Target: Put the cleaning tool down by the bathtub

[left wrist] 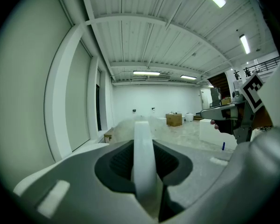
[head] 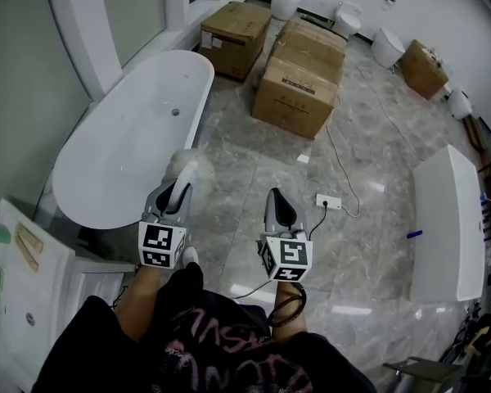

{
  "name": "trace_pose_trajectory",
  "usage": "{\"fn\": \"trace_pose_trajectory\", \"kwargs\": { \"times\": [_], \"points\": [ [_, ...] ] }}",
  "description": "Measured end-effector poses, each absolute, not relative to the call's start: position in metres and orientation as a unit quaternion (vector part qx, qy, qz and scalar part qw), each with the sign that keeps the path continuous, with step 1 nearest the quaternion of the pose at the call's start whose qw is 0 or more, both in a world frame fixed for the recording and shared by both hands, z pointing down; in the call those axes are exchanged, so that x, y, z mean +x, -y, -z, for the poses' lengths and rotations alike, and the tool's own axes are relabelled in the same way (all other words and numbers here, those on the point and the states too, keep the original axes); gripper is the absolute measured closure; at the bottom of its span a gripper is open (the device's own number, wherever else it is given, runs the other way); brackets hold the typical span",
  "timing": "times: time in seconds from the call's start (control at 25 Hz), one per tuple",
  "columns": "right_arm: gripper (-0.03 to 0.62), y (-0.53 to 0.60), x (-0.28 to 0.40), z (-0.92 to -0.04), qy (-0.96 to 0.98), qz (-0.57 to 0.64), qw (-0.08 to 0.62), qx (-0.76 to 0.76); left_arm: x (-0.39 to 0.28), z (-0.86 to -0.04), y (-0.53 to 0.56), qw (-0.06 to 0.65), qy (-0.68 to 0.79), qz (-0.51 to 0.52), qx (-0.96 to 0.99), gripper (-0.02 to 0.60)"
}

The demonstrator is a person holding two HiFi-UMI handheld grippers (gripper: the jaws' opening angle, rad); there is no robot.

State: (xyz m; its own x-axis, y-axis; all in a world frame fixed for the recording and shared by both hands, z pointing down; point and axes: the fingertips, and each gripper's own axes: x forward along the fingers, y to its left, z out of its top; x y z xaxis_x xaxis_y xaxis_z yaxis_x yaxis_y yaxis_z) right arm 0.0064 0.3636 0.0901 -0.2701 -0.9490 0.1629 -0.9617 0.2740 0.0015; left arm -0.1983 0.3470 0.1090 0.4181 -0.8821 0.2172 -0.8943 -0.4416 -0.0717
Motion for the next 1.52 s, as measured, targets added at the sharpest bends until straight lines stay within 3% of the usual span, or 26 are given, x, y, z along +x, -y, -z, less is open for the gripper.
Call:
{"fn": "trace_pose_trajectory", "kwargs": {
  "times": [0.96,1.52],
  "points": [
    [0.58,-0.255,-0.048,-0.104,0.77,-0.054,0.102,0.627,-0.231,-0.12,-0.234,0.052,0.478,-0.096,0.871,0.489],
    [0.58,-0.226,-0.042,-0.115,0.754,-0.059,0.107,0.645,-0.235,-0.119,-0.197,0.037,0.456,-0.105,0.883,0.489]
  ]
}}
